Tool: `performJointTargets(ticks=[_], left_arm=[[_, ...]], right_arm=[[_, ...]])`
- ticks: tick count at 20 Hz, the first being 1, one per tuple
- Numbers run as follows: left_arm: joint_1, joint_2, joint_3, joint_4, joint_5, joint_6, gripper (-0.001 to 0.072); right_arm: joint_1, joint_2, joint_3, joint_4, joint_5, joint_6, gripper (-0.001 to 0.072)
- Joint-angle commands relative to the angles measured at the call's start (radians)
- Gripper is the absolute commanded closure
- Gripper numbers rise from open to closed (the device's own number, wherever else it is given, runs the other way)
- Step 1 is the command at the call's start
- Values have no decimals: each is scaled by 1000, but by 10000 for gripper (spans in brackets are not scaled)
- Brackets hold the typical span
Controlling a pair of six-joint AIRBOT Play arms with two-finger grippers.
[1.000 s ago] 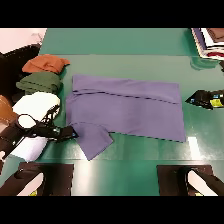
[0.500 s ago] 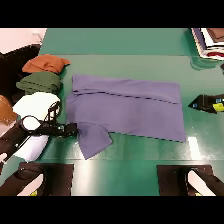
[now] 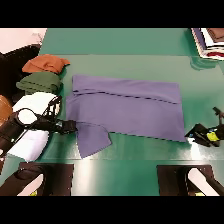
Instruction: Fold the shirts.
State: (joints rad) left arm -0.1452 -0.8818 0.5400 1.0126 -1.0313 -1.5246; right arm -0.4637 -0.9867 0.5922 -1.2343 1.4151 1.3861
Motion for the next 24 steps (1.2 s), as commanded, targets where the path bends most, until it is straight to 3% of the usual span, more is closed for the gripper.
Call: performJointTargets(ticks=[1, 3, 6, 7, 8, 12, 14, 16, 18, 20, 24], left_arm=[[-1, 1, 6, 5, 0, 6, 684], [0, 1, 6, 5, -6, 6, 684], [0, 1, 7, 51, -57, 6, 685], [0, 1, 11, 82, -92, 2, 686], [-1, 13, 19, 110, -125, -6, 686], [-1, 225, 21, 150, -299, -84, 686], [-1, 322, 21, 115, -454, -131, 686], [-1, 389, 23, 42, -522, -171, 686], [-1, 393, 44, 71, -489, -183, 686], [0, 351, 79, 154, -372, -164, 685], [0, 106, 200, 266, -112, -90, 683]], right_arm=[[2, -82, -57, 65, -79, -19, 284], [61, -124, -32, 62, -97, -18, 328], [141, -167, 10, 53, -96, -19, 539], [159, -168, 21, 41, -93, -19, 667], [177, -156, 31, 16, -80, -19, 697], [204, -2, 75, -132, 78, -19, 698], [204, 101, 92, -208, 176, -23, 698], [204, 187, 109, -253, 233, -22, 699], [205, 215, 146, -225, 226, -14, 700], [214, 170, 211, -163, 187, -14, 700], [318, -44, 389, -145, 57, -14, 699]])
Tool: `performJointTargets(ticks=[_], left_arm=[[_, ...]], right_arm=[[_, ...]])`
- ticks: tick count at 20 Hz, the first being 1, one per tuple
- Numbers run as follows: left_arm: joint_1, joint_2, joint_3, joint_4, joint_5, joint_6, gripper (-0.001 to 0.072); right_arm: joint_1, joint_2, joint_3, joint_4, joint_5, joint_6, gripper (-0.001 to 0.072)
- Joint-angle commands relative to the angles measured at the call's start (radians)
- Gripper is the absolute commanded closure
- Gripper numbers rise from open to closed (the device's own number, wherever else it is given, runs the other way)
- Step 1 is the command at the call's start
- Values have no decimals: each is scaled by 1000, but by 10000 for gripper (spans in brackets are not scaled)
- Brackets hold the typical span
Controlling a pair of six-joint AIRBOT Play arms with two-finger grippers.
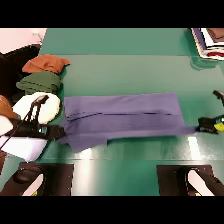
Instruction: Fold the shirts.
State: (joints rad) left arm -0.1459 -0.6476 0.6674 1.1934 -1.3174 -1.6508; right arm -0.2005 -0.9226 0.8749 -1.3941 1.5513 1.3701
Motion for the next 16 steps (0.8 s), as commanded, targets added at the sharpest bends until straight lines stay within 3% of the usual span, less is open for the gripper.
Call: performJointTargets(ticks=[1, 4, 9, 10, 11, 12, 15, 16], left_arm=[[0, -203, 111, 94, 234, 38, 683], [0, -443, 241, 98, 380, 75, 683], [0, -687, 380, 98, 435, 91, 681], [0, -697, 388, 98, 438, 91, 652], [0, -697, 392, 98, 446, 87, 395], [0, -696, 404, 99, 443, 87, 161], [10, -695, 489, 107, 326, 88, 159], [10, -695, 517, 108, 277, 88, 236]], right_arm=[[83, -177, 154, 15, -112, 5, 700], [136, -364, 292, 25, -178, 25, 698], [142, -591, 473, 139, -198, 24, 694], [141, -617, 497, 151, -200, 24, 622], [139, -639, 520, 167, -205, 23, 406], [132, -658, 546, 195, -206, 7, 312], [66, -662, 574, 299, -165, -65, 312], [32, -652, 562, 303, -139, -82, 312]])
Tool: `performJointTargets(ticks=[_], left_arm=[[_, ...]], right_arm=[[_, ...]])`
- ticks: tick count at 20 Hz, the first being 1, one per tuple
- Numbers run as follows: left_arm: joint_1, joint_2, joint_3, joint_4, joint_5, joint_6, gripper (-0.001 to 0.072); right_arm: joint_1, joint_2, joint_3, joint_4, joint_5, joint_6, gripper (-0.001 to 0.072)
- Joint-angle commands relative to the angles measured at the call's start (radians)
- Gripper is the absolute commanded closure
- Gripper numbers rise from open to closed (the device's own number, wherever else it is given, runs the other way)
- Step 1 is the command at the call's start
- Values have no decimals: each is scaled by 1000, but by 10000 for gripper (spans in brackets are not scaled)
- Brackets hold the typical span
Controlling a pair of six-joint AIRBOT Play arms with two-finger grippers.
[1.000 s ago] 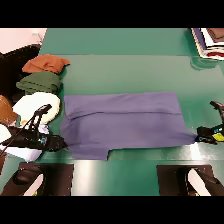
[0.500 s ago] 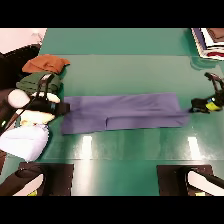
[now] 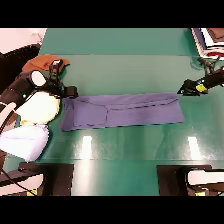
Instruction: Fold the shirts.
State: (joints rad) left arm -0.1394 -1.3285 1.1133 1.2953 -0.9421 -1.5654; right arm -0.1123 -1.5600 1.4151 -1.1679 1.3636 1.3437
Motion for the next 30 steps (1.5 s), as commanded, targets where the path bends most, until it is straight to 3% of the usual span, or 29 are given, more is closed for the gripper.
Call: performJointTargets(ticks=[1, 2, 3, 4, 7, 11, 13, 15, 16, 17, 20, 25, 30], left_arm=[[3, -14, 92, 1, -139, 3, 432], [0, -14, 102, -13, -161, 10, 629], [-5, -14, 102, -43, -167, 32, 683], [-9, -15, 102, -79, -165, 39, 682], [-60, -15, 102, -176, -111, 55, 683], [-185, -38, 101, -183, -18, 18, 684], [-242, -76, 102, -188, 20, 16, 684], [-283, -132, 103, -264, 72, 13, 684], [-294, -159, 107, -304, 93, 14, 684], [-307, -192, 121, -330, 106, 22, 684], [-357, -290, 196, -353, 112, 22, 684], [-438, -433, 330, -362, 114, 28, 684], [-445, -507, 395, -418, 116, 29, 684]], right_arm=[[-93, -4, 1, 76, 80, -82, 312], [-137, 7, -32, 76, 106, -105, 312], [-177, 14, -74, 78, 107, -126, 282], [-213, 15, -113, 78, 102, -135, 179], [-290, -31, -211, 146, 87, -197, 169], [-259, -114, -250, 305, 77, -247, 180], [-204, -141, -249, 312, 72, -248, 234], [-156, -150, -249, 310, 71, -290, 438], [-143, -143, -246, 312, 74, -308, 633], [-137, -134, -233, 312, 81, -310, 698], [-119, -64, -134, 320, 131, -283, 699], [2, 96, 60, 492, 156, -162, 699], [187, 155, 215, 497, 154, -71, 699]])
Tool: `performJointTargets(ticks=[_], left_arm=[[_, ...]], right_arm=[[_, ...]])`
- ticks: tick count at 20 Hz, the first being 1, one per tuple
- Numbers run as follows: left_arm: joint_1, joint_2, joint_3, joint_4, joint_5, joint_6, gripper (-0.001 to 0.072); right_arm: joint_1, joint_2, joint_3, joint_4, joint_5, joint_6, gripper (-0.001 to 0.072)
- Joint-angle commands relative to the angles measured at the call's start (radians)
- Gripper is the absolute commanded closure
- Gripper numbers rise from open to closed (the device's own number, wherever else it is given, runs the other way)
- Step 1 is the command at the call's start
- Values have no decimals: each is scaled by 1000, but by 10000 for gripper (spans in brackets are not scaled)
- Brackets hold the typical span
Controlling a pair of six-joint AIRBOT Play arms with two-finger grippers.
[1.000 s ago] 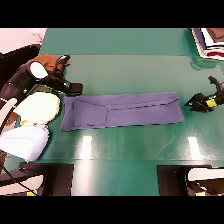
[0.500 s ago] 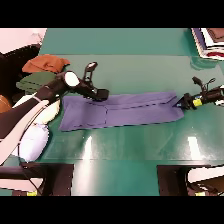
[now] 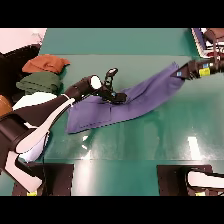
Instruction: Fold the shirts.
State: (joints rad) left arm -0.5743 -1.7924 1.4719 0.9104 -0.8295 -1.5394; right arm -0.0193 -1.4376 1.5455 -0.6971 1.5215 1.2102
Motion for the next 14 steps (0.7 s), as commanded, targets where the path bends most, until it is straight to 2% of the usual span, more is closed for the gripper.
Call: performJointTargets(ticks=[1, 5, 8, 11, 14], left_arm=[[-10, -51, 36, -32, 0, 3, 684], [-9, -53, 34, -9, 1, 2, 684], [29, -21, 34, -5, -9, -34, 685], [139, 127, 34, 114, -55, -32, 684], [312, 324, 34, 248, -128, -32, 683]], right_arm=[[130, 33, 106, 26, -8, 67, 699], [249, 33, 164, 82, -58, 69, 699], [315, 32, 168, 111, -97, 61, 699], [403, 30, 168, 112, -145, 49, 699], [562, -24, 168, 130, -225, 19, 698]])
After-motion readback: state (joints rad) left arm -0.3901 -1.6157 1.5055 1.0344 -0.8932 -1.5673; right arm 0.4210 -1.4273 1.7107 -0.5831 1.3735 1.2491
